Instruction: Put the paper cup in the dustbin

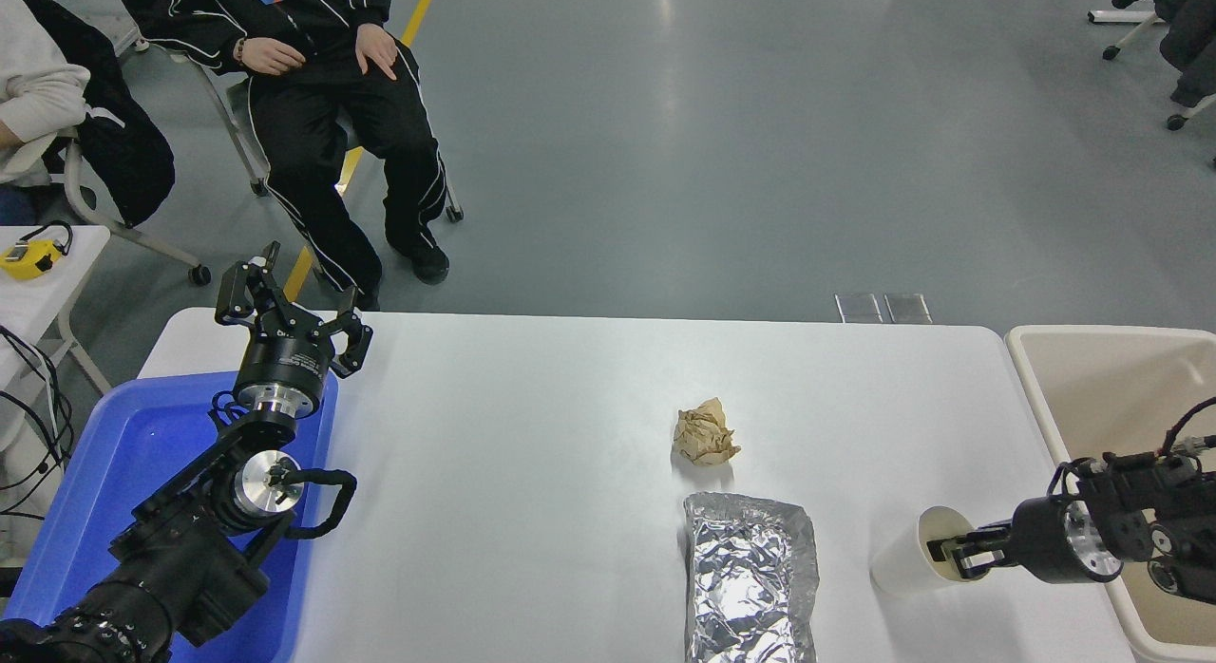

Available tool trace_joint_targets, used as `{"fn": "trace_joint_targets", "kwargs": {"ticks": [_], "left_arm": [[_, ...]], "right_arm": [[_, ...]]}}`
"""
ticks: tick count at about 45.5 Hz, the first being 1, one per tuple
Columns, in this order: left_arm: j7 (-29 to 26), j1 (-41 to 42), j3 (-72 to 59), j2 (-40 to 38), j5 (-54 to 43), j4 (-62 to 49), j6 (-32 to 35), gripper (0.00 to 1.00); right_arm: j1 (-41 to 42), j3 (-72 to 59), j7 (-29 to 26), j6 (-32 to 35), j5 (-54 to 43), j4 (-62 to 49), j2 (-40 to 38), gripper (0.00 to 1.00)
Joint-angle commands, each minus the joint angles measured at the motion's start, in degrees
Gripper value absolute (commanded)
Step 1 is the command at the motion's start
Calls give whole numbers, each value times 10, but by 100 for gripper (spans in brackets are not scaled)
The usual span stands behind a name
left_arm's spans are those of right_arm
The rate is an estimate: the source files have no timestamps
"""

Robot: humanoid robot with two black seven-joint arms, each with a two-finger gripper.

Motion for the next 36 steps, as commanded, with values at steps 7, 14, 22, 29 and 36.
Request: {"fn": "trace_joint_targets", "kwargs": {"ticks": [7,14,22,29,36], "left_arm": [[0,0,0,0,0,0,0,100],[0,0,0,0,0,0,0,100],[0,0,0,0,0,0,0,100],[0,0,0,0,0,0,0,100],[0,0,0,0,0,0,0,100]], "right_arm": [[47,116,30,16,62,-4,-45,0],[47,177,29,43,149,-97,-50,0],[44,181,28,81,303,-308,-20,0],[10,176,18,115,395,-485,24,0],[-50,181,-70,113,444,-578,47,0]]}}
